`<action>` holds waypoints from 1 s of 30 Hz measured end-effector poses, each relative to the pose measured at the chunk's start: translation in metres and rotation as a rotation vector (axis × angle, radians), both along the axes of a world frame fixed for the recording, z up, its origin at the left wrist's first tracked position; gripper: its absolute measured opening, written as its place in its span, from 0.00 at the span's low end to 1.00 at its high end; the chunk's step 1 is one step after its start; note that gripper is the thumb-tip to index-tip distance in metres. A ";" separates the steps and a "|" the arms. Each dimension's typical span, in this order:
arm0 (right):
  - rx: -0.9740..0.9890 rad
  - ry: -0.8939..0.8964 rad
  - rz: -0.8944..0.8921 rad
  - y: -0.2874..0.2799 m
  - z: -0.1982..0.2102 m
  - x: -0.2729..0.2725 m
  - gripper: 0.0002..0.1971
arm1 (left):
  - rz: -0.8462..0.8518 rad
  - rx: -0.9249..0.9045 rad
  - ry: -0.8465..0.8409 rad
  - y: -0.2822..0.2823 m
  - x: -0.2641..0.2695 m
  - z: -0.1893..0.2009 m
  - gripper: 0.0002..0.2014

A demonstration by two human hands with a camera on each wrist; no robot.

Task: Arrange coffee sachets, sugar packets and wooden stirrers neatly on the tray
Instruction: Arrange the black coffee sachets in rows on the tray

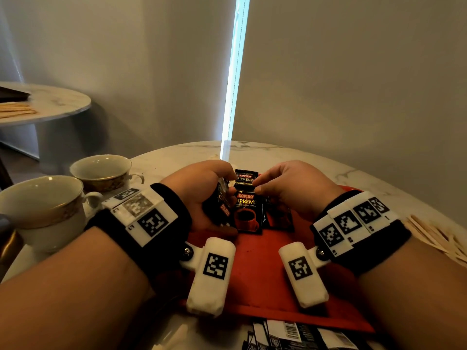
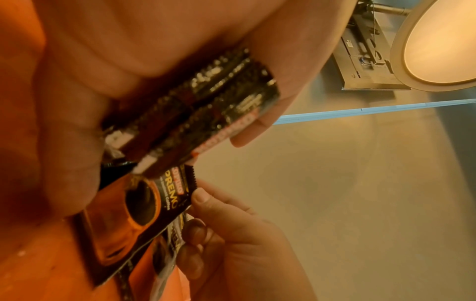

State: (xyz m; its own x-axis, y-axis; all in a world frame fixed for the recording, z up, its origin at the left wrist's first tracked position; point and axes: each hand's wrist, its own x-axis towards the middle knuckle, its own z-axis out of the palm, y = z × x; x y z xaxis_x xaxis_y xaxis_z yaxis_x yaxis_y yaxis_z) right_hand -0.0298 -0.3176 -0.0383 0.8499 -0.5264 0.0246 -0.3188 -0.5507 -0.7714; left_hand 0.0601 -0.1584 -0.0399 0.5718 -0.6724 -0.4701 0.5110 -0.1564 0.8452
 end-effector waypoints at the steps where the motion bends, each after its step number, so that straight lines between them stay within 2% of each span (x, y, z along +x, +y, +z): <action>1: -0.010 -0.003 0.000 0.000 0.000 0.000 0.05 | 0.005 0.001 0.001 0.000 0.000 0.001 0.07; 13: 0.000 -0.071 -0.052 -0.004 0.004 0.000 0.01 | 0.020 0.009 -0.026 0.002 -0.007 0.005 0.06; 16: 0.121 -0.046 -0.043 -0.005 0.007 -0.002 0.07 | 0.012 0.001 -0.018 0.002 -0.006 0.004 0.05; 20: 0.256 0.092 0.015 0.003 0.010 -0.006 0.15 | 0.000 0.003 -0.013 0.001 -0.006 0.004 0.05; 30: 0.208 0.141 0.004 0.005 0.010 -0.007 0.20 | 0.007 0.010 -0.036 0.002 -0.004 0.003 0.07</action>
